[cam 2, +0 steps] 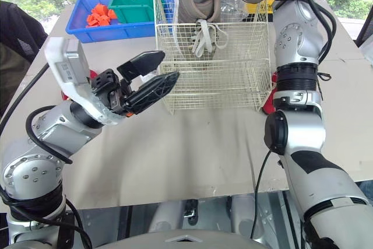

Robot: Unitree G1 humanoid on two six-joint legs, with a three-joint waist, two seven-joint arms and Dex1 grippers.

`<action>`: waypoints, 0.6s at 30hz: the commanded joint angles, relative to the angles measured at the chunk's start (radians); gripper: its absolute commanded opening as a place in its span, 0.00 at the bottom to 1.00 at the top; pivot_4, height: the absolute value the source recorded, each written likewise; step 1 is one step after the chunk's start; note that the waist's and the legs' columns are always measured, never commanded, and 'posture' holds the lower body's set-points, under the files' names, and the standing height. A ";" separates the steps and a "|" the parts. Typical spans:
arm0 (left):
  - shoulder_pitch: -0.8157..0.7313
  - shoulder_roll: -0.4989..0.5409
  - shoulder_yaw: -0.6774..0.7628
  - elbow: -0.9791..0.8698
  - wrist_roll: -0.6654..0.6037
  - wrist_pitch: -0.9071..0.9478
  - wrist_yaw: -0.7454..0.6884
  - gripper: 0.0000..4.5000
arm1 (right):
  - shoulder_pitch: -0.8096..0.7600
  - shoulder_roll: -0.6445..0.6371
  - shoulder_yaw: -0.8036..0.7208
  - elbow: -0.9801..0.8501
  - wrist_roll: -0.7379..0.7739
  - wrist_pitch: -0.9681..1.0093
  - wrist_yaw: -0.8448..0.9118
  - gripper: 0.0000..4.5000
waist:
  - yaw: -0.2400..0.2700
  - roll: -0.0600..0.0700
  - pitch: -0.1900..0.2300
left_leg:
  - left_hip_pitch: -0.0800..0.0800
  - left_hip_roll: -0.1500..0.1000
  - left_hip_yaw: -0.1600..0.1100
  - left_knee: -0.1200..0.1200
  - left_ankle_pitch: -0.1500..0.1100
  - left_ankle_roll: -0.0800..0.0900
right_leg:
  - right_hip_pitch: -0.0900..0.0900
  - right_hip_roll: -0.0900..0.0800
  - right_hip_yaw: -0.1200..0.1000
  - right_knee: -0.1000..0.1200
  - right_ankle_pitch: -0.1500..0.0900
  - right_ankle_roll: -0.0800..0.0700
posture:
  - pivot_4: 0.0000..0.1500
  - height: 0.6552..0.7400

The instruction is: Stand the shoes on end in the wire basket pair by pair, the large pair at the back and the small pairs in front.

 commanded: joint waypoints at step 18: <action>0.059 0.039 0.048 -0.086 0.028 -0.063 0.071 1.00 | 0.337 0.097 0.078 -0.127 -0.069 -0.037 -0.034 0.02 | -0.023 -0.003 -0.003 | 0.006 0.000 -0.003 0.003 0.001 -0.002 | 0.007 -0.004 -0.002 0.003 -0.001 -0.006 | 1.00 1.00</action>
